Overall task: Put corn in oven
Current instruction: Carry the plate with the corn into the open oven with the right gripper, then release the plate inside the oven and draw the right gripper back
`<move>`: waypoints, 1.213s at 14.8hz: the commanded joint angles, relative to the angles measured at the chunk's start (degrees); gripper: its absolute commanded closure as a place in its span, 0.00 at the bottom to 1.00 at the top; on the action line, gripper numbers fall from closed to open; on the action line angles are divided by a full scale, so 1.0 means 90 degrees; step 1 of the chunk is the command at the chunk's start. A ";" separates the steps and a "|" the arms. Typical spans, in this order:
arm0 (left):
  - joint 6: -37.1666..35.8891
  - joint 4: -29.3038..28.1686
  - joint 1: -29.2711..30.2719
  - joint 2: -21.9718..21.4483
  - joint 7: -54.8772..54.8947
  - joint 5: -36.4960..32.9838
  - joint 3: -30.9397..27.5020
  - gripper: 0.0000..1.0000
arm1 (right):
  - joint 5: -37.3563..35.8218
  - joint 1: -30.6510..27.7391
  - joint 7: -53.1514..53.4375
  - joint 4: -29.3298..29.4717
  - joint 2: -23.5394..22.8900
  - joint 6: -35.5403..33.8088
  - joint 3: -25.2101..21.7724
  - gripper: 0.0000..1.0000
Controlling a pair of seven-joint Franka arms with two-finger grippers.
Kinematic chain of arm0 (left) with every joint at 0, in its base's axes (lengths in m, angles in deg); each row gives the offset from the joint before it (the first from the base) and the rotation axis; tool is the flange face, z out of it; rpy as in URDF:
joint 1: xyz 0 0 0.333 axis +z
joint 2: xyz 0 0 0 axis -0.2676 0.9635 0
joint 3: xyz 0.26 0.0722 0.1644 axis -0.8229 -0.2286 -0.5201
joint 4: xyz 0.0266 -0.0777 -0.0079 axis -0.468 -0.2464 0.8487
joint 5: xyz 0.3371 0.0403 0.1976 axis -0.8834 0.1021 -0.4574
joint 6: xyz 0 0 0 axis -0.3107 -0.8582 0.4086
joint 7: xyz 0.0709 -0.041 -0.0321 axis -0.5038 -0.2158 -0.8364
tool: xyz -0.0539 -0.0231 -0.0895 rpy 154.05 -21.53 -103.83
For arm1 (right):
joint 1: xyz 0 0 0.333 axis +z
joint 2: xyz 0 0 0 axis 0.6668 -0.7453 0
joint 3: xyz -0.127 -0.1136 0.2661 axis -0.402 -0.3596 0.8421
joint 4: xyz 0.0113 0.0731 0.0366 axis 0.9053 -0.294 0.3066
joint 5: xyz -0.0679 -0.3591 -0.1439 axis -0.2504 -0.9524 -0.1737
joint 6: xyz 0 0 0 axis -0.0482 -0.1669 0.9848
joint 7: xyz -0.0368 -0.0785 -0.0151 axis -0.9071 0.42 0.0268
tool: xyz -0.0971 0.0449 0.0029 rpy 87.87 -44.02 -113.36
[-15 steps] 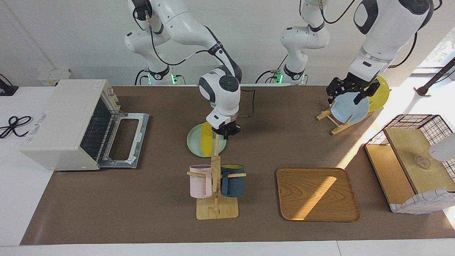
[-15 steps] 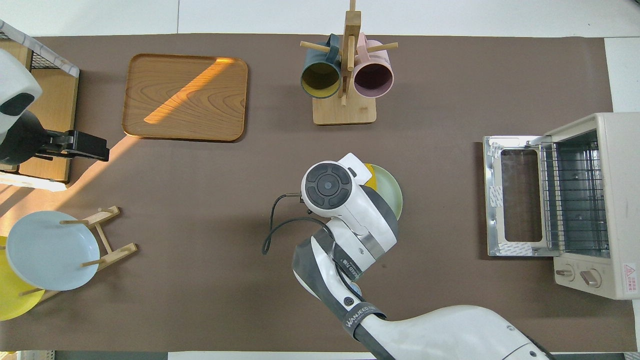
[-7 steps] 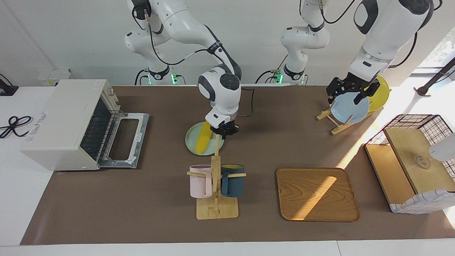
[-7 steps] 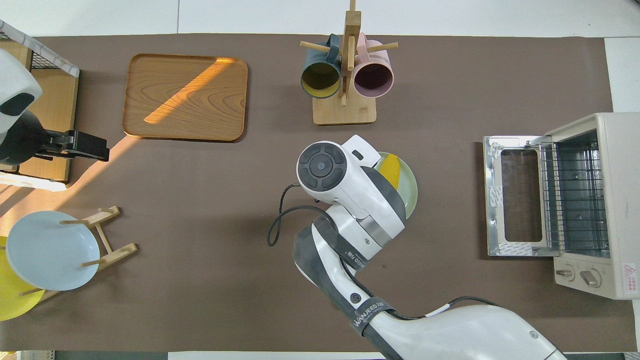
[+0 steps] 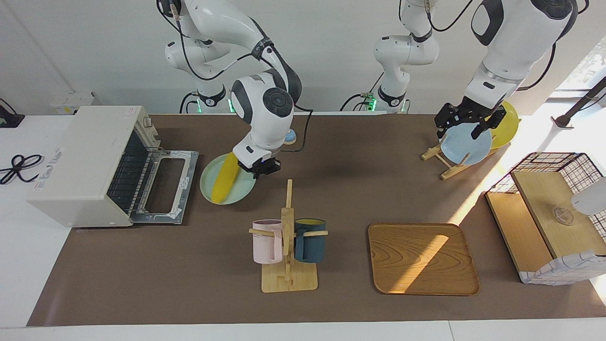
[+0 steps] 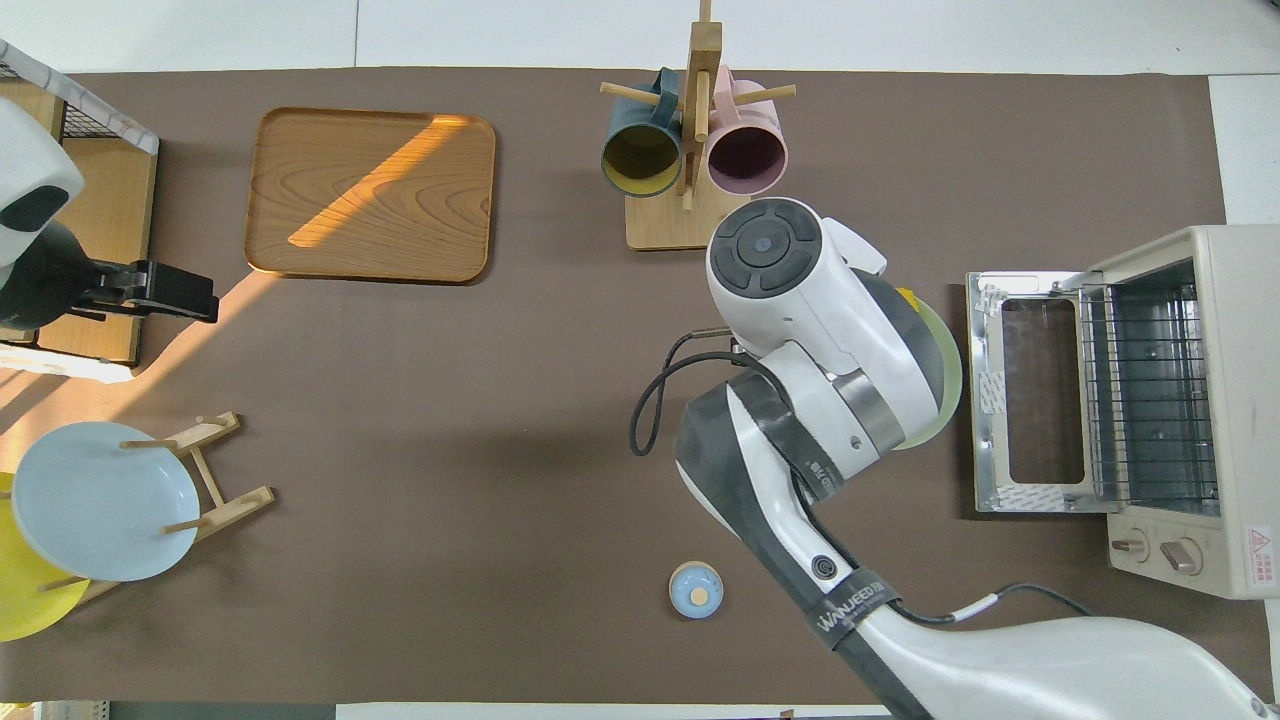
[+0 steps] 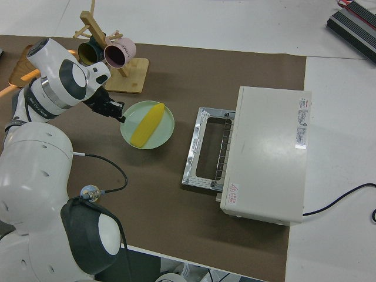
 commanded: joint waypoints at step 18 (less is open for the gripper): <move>-0.0083 0.0049 -0.0018 -0.0021 -0.0026 -0.0108 -0.0017 0.00 | -0.0461 -0.3067 -0.2819 -0.1842 0.1166 0.0468 0.0060 1.00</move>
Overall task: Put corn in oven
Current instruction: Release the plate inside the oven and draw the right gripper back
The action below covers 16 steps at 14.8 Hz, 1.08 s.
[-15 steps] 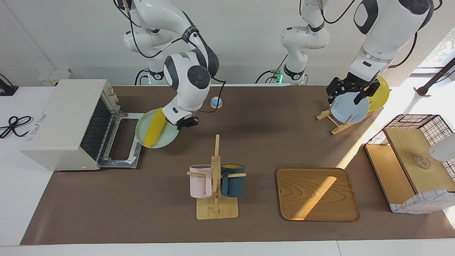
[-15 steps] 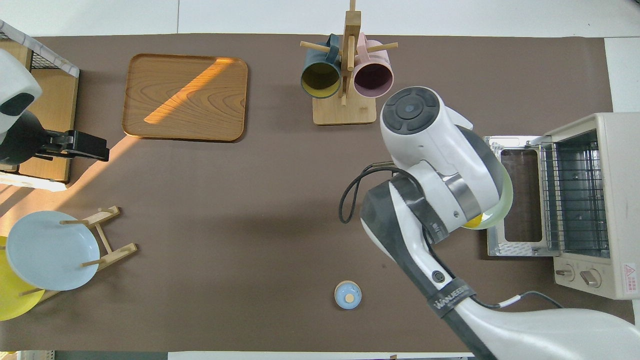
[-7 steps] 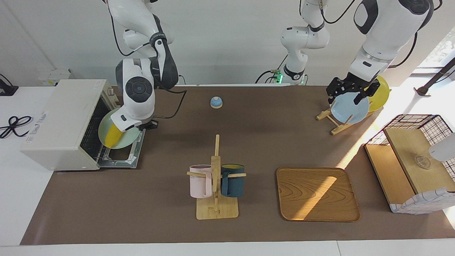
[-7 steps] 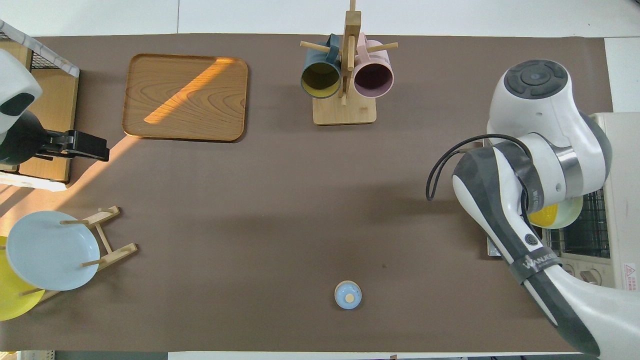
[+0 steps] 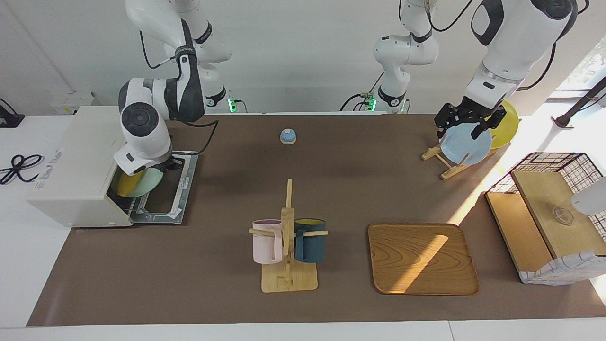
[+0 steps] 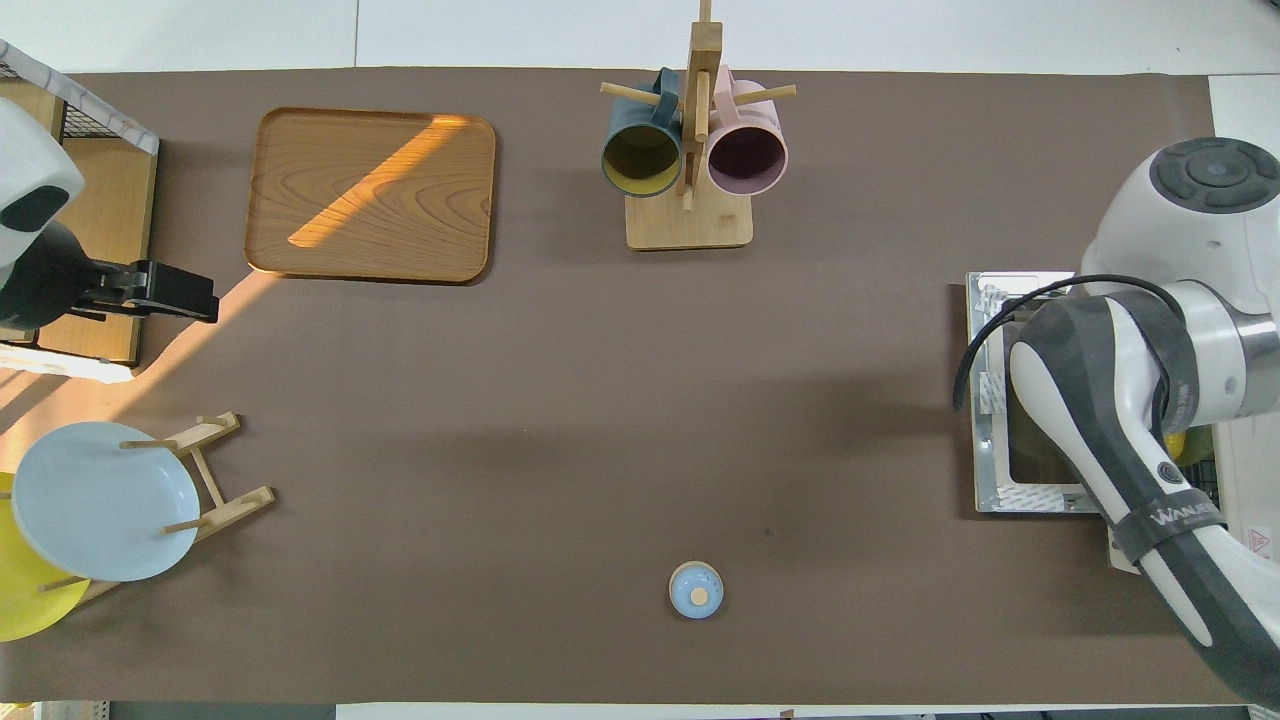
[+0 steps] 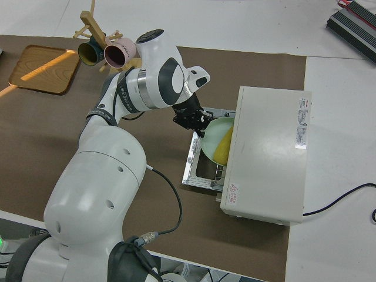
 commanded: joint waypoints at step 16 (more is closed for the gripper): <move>-0.0083 0.0049 -0.0028 -0.0030 -0.0026 -0.0108 -0.0017 0.00 | 0.0296 -0.0079 -0.0308 -0.0181 0.0162 0.0563 0.0158 0.72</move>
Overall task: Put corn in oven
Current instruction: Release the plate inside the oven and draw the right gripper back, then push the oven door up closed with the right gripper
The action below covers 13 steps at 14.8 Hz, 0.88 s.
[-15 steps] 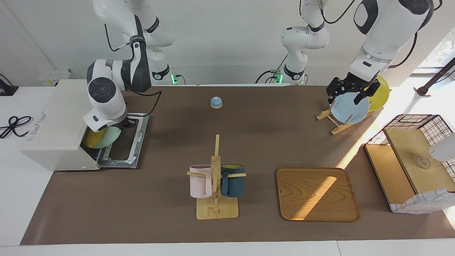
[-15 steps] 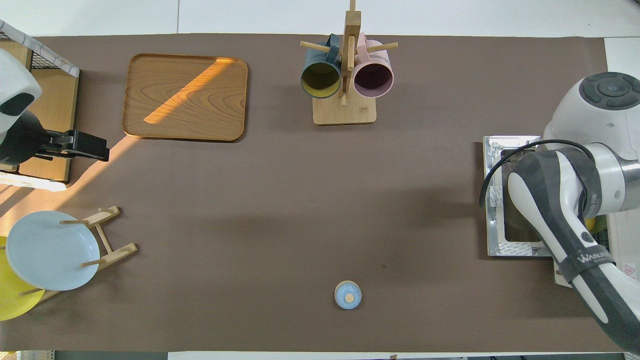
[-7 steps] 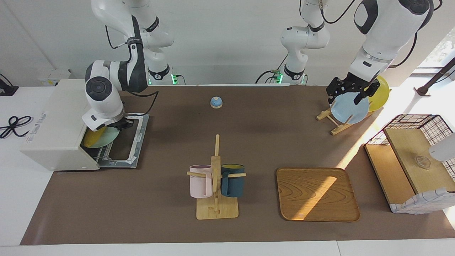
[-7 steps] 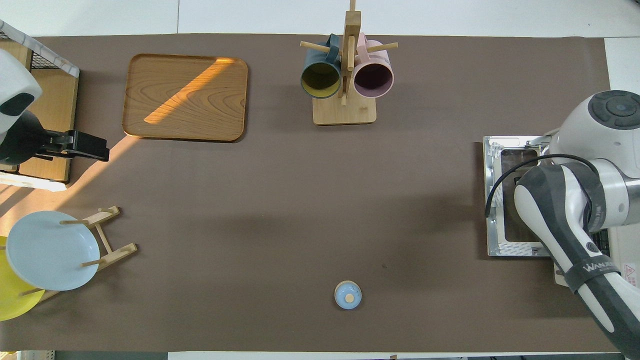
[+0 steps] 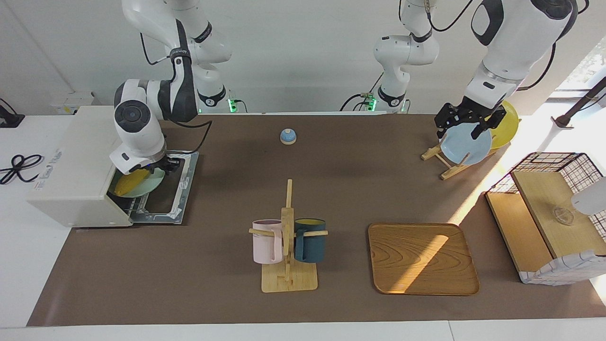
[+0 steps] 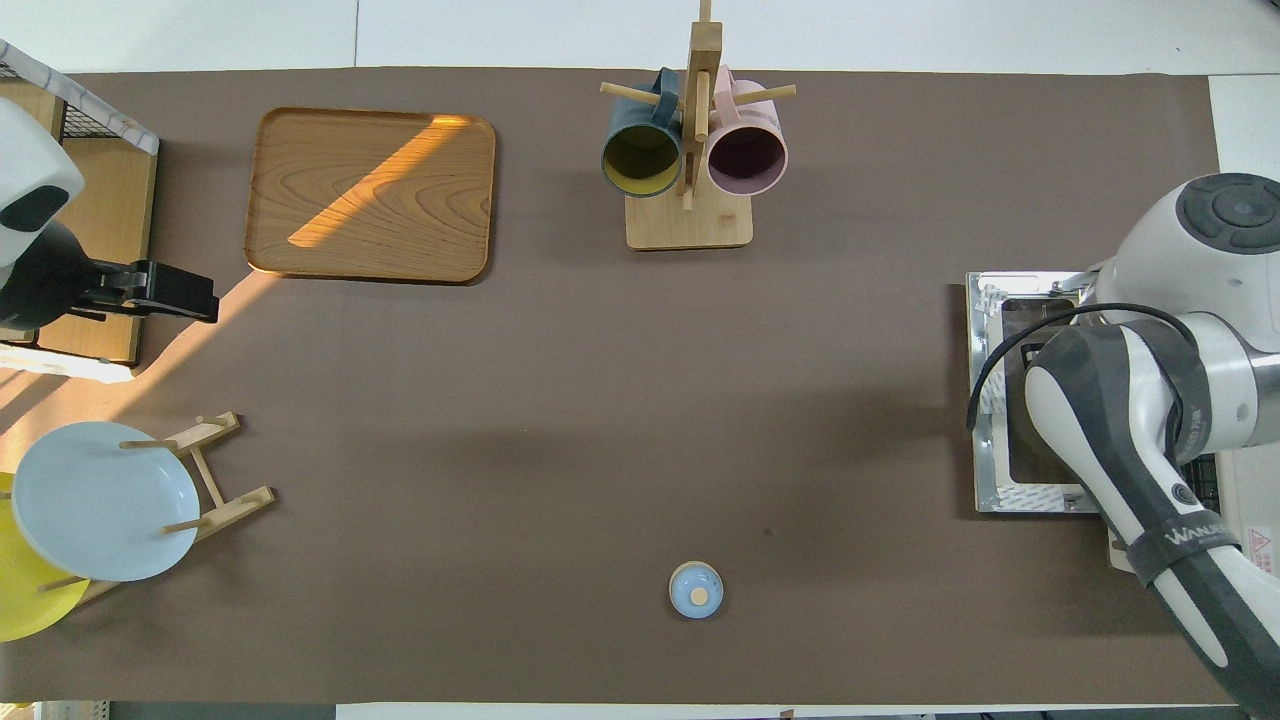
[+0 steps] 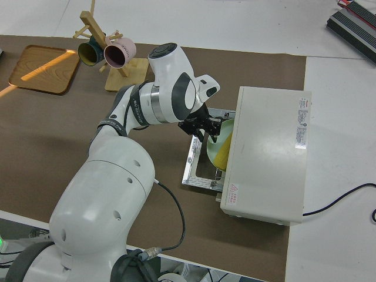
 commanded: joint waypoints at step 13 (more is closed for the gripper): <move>-0.0083 0.0049 -0.0028 -0.0030 -0.0026 -0.0108 -0.0017 0.00 | 0.0256 0.0895 0.1495 -0.0943 -0.0574 0.1802 0.0029 1.00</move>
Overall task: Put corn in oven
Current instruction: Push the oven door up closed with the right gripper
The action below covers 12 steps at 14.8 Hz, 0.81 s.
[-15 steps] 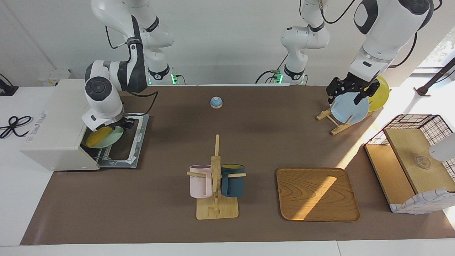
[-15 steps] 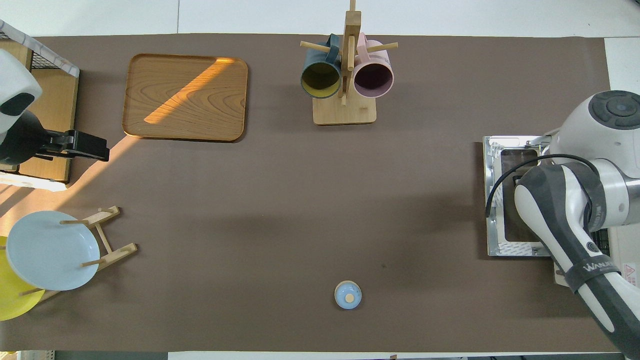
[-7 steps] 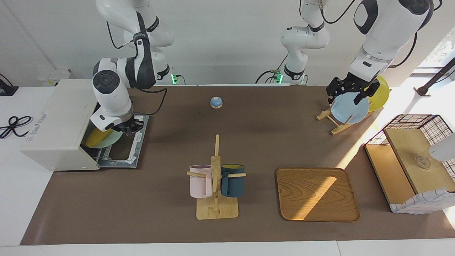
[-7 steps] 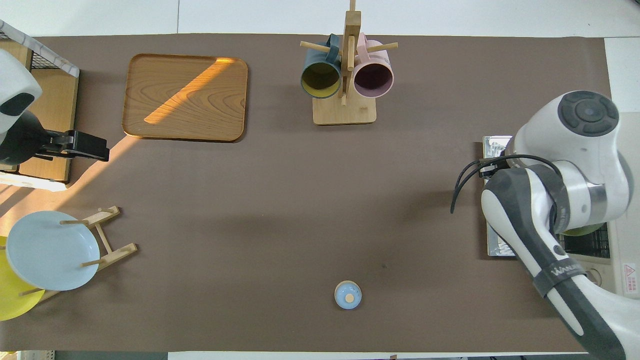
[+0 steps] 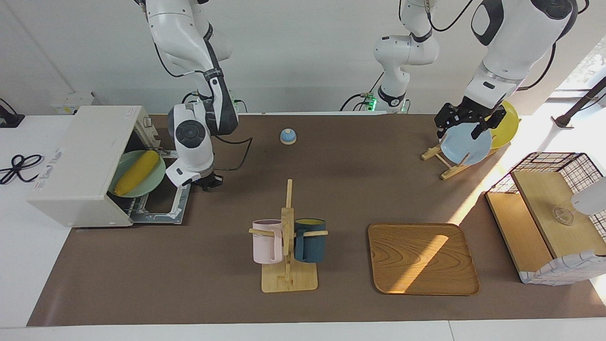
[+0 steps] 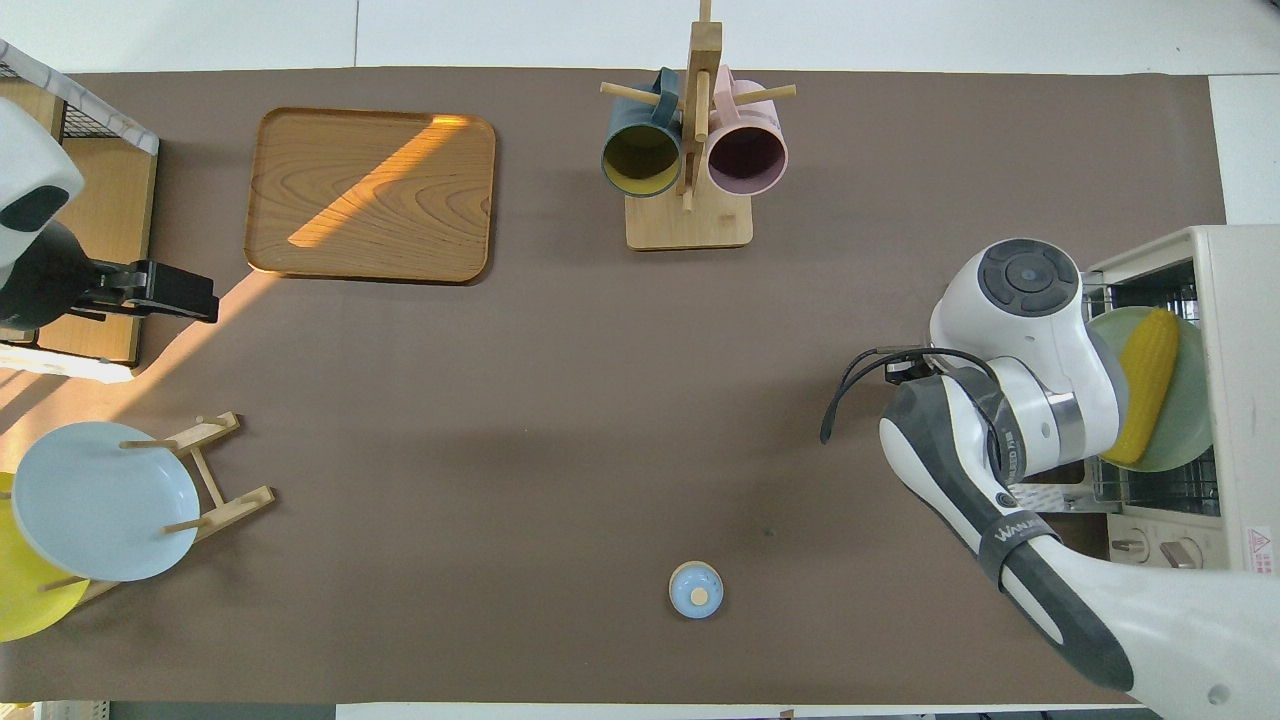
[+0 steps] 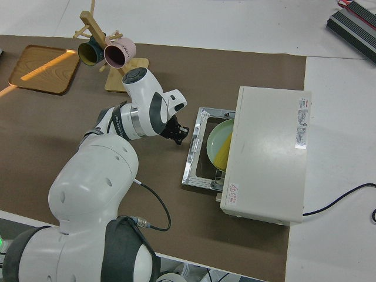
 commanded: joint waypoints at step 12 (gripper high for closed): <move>-0.0083 0.0049 -0.0018 -0.0030 -0.0026 -0.0108 -0.0017 0.00 | -0.1852 -0.0160 -0.1109 0.0685 0.0190 -0.1490 -0.0016 1.00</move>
